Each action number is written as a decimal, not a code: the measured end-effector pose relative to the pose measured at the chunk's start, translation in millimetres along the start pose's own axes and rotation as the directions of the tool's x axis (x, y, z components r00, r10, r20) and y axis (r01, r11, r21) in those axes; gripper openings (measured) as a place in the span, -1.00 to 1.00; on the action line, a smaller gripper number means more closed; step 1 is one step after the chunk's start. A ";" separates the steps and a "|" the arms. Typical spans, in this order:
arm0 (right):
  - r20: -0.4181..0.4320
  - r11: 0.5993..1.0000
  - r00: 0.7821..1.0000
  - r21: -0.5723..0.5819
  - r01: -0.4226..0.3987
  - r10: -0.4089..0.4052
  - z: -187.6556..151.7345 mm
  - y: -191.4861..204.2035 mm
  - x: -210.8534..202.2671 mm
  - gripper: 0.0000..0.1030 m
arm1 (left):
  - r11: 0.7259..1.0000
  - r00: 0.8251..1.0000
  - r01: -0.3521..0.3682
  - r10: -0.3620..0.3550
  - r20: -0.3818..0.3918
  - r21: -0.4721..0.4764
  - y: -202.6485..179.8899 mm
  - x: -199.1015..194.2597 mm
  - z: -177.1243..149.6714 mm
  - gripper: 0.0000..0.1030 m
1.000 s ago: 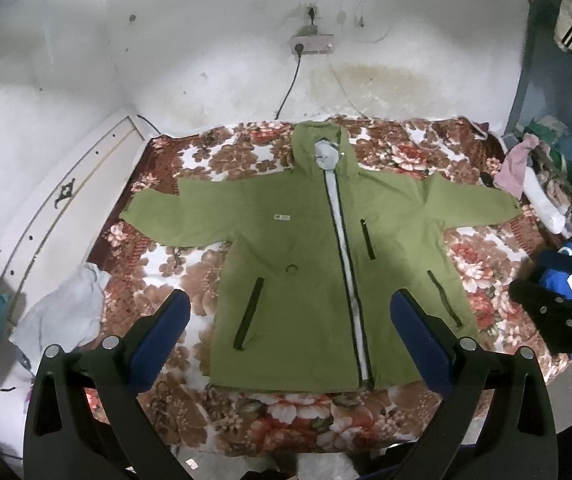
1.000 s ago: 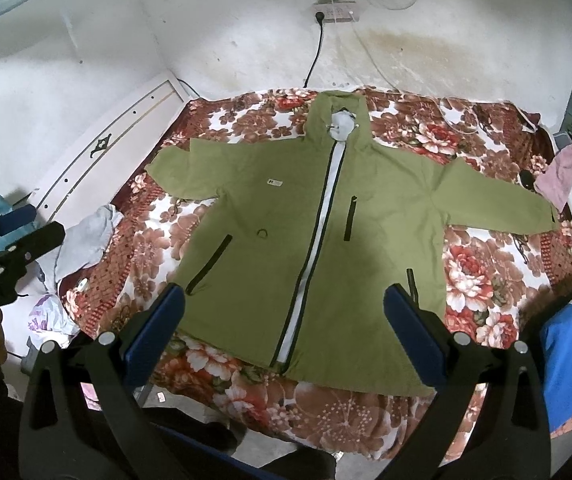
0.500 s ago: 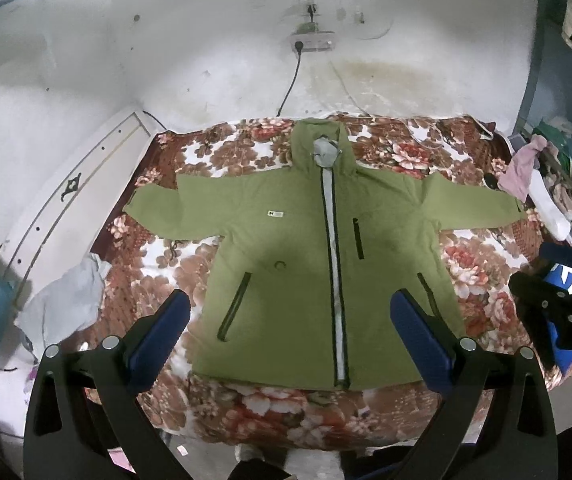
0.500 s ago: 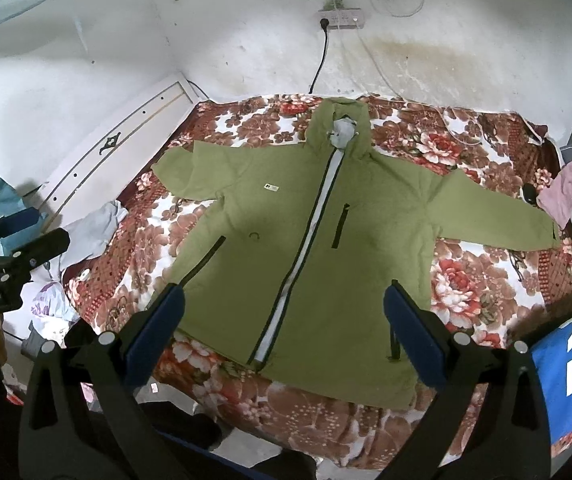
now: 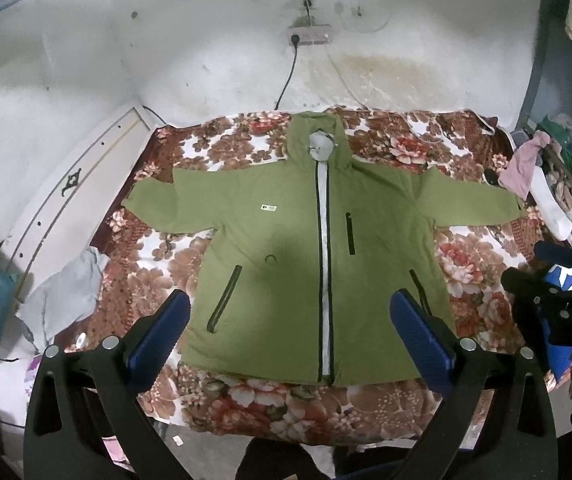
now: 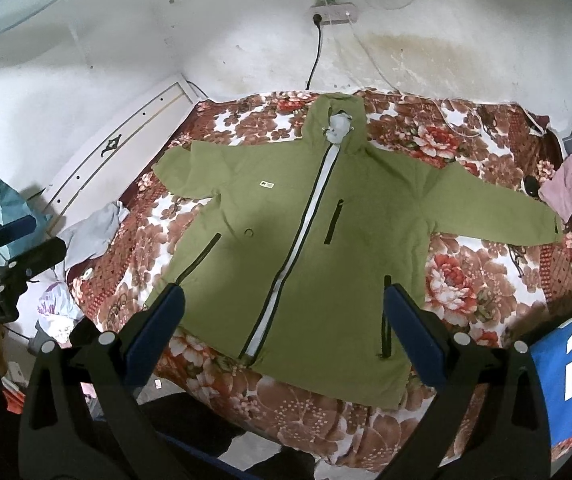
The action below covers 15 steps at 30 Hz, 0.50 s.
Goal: Fold large clothes
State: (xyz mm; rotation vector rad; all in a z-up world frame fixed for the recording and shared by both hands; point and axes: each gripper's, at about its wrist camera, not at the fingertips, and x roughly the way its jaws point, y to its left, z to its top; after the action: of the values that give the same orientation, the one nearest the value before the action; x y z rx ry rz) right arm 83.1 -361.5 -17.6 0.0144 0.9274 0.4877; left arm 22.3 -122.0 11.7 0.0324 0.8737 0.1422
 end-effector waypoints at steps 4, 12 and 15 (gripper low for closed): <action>-0.012 1.000 1.000 -0.001 0.019 -0.019 9.1 9.0 14.3 0.91 | 1.000 1.000 0.024 -0.024 -0.012 -0.005 10.1 16.2 9.3 0.90; -0.056 0.995 0.993 0.019 0.101 -0.100 56.5 49.8 87.3 0.91 | 0.996 0.995 0.079 -0.081 -0.054 -0.044 92.1 98.0 41.6 0.90; -0.079 0.992 0.990 0.028 0.124 -0.121 82.7 73.5 130.1 0.91 | 0.995 0.994 0.092 -0.094 -0.065 -0.033 139.4 141.0 59.4 0.90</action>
State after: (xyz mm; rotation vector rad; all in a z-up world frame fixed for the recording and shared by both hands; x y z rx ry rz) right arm 182.6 -226.7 -50.7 -0.0314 1.0055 0.3609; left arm 141.6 37.2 -45.4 -0.0412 0.9373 0.0699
